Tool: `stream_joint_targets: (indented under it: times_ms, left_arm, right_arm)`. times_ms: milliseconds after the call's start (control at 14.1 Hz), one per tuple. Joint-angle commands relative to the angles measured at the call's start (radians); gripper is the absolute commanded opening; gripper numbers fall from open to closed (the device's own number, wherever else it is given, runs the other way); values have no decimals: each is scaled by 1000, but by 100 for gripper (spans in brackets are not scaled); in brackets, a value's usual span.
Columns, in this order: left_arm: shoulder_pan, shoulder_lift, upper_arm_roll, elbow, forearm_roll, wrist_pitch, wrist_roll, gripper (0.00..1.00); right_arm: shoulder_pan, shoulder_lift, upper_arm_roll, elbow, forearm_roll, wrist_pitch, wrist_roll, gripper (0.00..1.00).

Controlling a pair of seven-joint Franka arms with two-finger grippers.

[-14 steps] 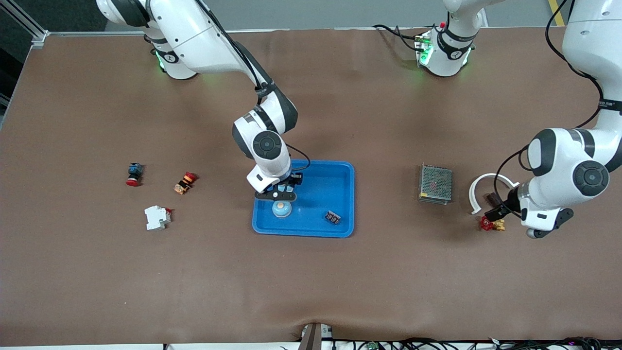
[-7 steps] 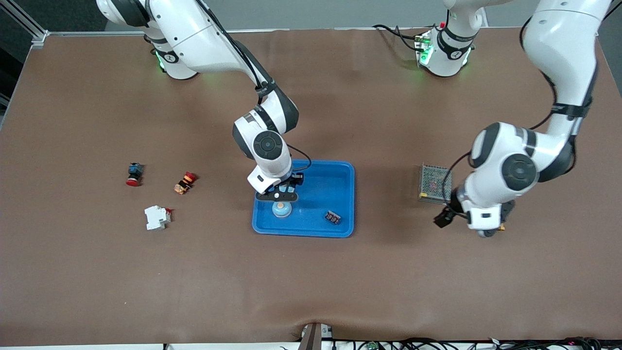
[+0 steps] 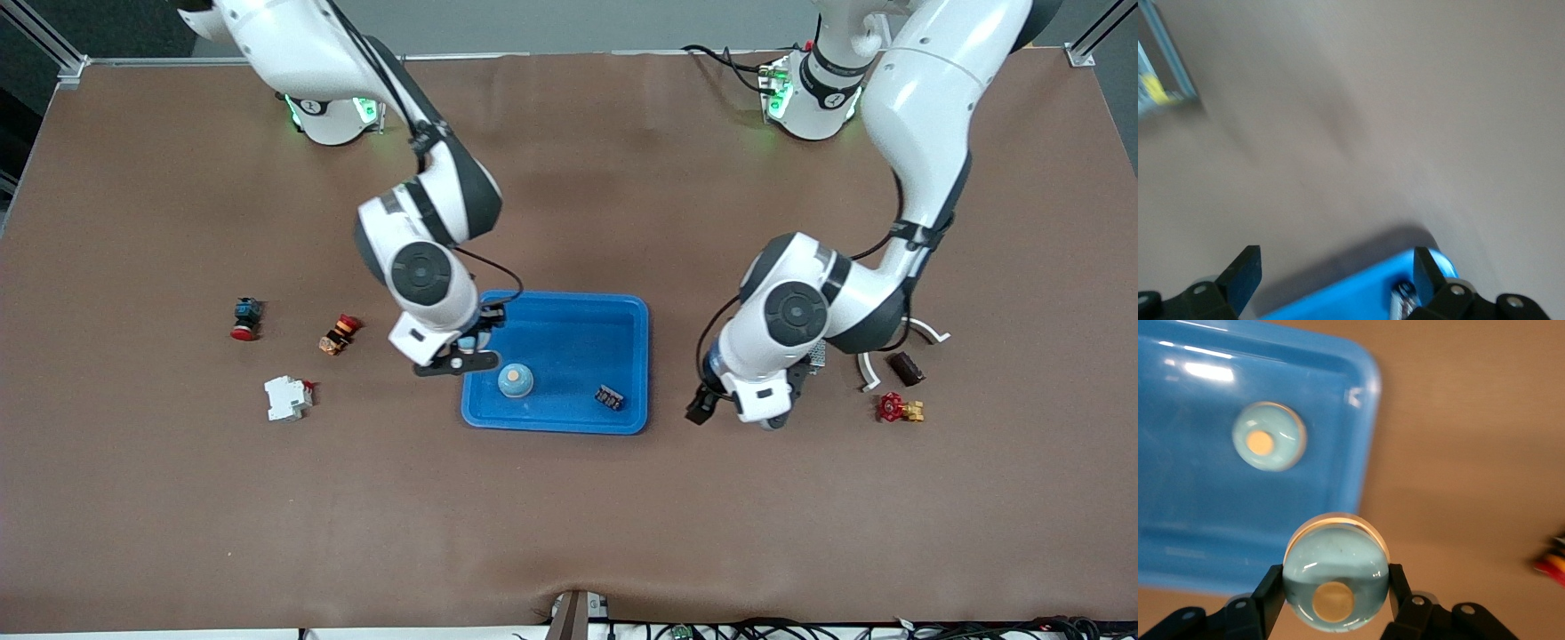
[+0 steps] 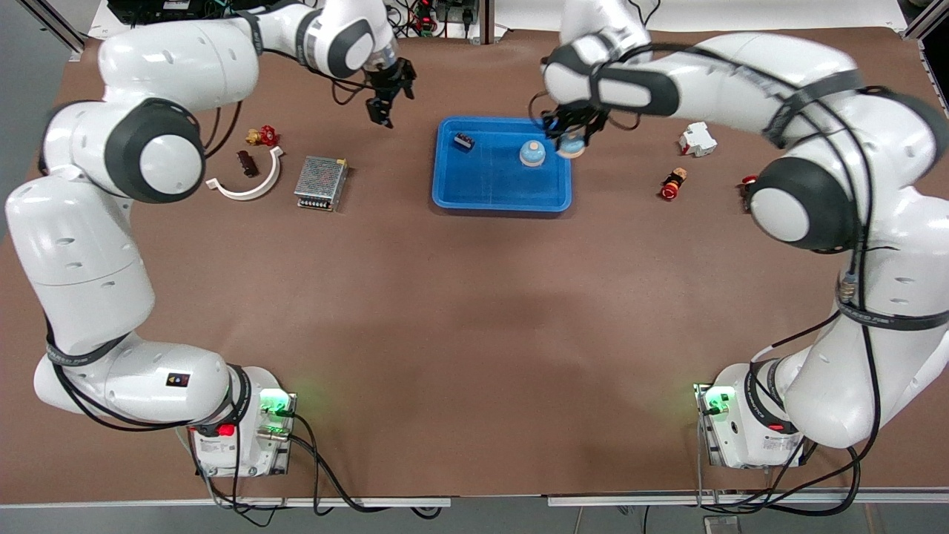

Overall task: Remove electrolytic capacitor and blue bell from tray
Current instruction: 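Return the left gripper to the tray while the right gripper lifts the bell, then grasp the second capacitor while the right gripper carries the bell outward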

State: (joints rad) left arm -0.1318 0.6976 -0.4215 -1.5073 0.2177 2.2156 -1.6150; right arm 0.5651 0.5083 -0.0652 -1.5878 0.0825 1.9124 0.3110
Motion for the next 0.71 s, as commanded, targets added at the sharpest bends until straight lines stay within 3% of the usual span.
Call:
stream_joint_targets:
  times_ms: [0,284,426,639]
  left_arm:
    - [-40,43,9,48,17,59,-17,100]
    - [-91,98,12,52,18,179,-10,100]
    - [-144,123,53,73,18,196,-16,95]
    - [-245,175,144,127,14,232,-78,91]
  right_arm:
    - [-79,-124,10,-85,-4,-61,-171,33]
    - [-206,-259,5,-230,-82,-38,-410,33]
    - [-263,-315,7,-306,-139,19,-496,33]
    - [-362,-367,8,-426,-139,121,-645,33]
